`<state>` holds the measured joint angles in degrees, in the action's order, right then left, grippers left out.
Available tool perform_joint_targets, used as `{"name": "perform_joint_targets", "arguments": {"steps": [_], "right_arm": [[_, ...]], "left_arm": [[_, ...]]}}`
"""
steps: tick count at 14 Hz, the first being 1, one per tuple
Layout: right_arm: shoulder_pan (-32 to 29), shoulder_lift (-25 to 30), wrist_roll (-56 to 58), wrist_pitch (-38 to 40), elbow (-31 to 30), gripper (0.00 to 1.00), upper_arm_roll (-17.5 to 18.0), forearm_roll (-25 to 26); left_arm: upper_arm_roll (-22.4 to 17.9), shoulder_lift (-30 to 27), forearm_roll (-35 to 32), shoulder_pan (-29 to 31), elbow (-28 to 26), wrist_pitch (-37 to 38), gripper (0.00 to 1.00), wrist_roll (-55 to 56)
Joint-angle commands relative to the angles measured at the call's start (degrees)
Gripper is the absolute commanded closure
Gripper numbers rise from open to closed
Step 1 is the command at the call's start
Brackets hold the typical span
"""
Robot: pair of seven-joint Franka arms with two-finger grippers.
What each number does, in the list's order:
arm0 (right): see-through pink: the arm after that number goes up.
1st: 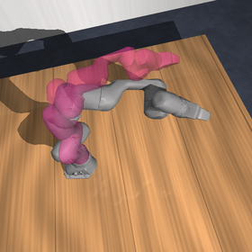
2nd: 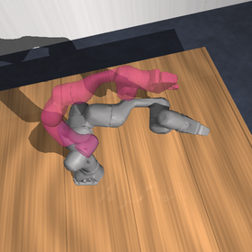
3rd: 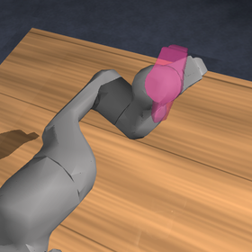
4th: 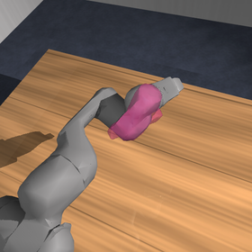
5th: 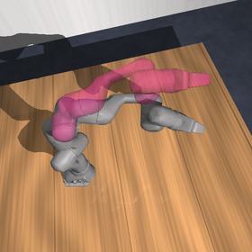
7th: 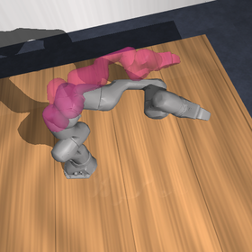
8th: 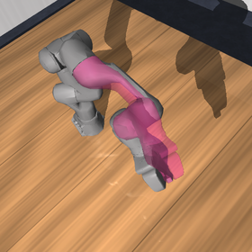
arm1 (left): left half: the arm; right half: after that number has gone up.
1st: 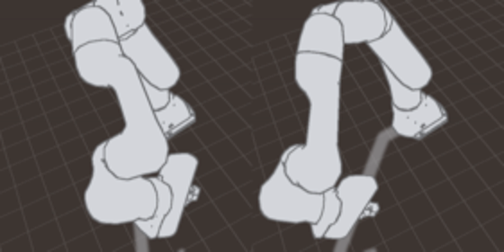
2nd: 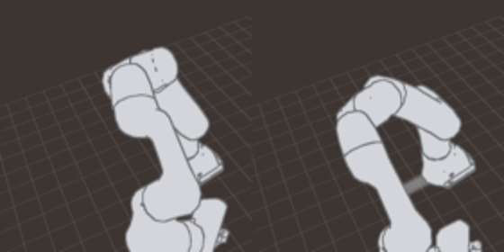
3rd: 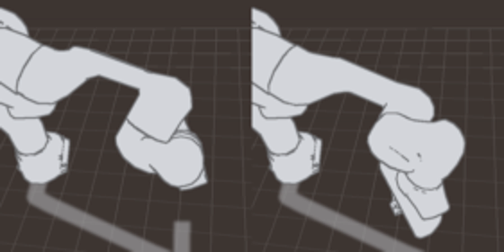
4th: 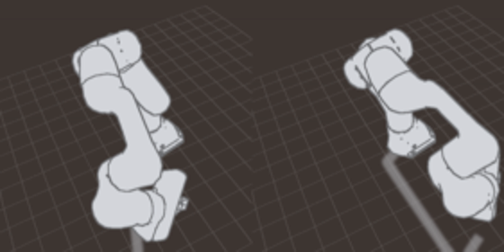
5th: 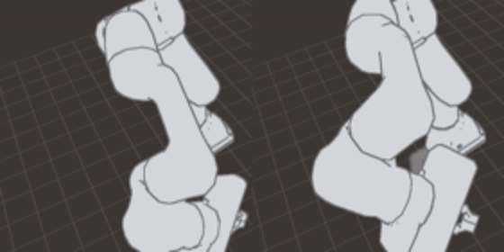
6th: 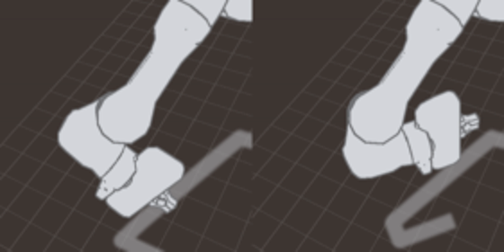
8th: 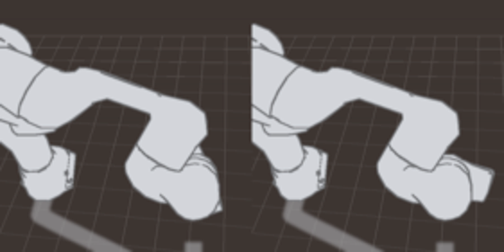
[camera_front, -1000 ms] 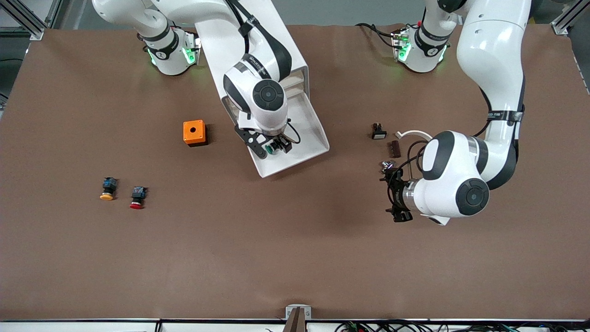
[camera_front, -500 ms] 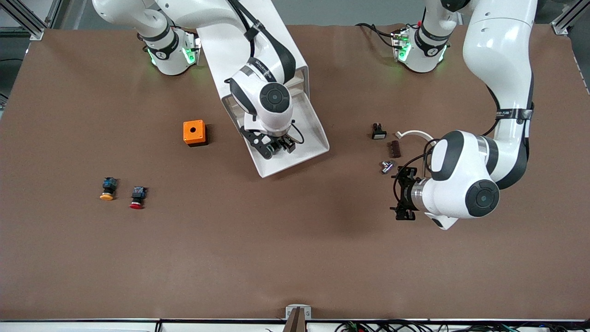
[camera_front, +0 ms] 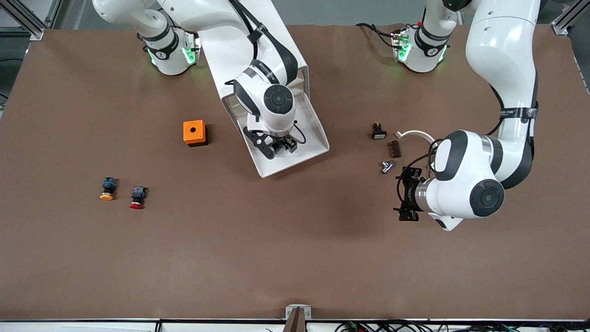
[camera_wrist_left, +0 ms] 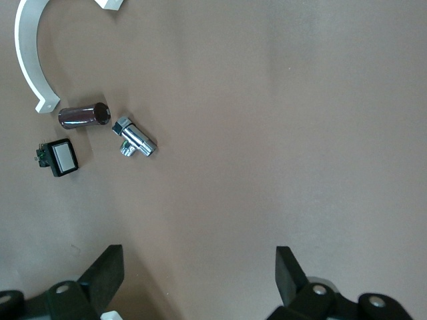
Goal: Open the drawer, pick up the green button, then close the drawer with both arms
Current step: 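Grasp the green button with the right gripper and lift it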
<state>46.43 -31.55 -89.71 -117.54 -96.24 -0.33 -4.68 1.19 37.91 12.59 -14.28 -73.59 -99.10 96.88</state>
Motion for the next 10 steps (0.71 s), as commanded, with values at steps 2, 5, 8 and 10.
{"name": "perform_joint_targets", "arguments": {"steps": [2, 5, 8, 10], "right_arm": [[0.9, -1.1, 0.2, -0.7, 0.5, 0.28, -0.5, -0.9], [0.9, -1.0, 0.2, -0.6, 0.9, 0.64, -0.4, -0.9], [0.9, -0.9, 0.3, -0.1, 1.6, 0.78, -0.4, -0.9], [0.1, -0.8, 0.3, 1.6, 3.2, 0.80, -0.4, -1.0]], "left_arm": [[0.2, -1.2, -1.2, 0.2, -1.6, 0.7, 0.00, -3.1], [0.1, -1.4, -1.1, 1.4, -2.5, 1.0, 0.00, -7.8], [0.0, -1.3, -1.1, 1.6, -2.4, 0.7, 0.00, -9.0], [-0.1, -1.1, -1.1, 1.6, -2.5, 0.5, 0.00, -10.0]]}}
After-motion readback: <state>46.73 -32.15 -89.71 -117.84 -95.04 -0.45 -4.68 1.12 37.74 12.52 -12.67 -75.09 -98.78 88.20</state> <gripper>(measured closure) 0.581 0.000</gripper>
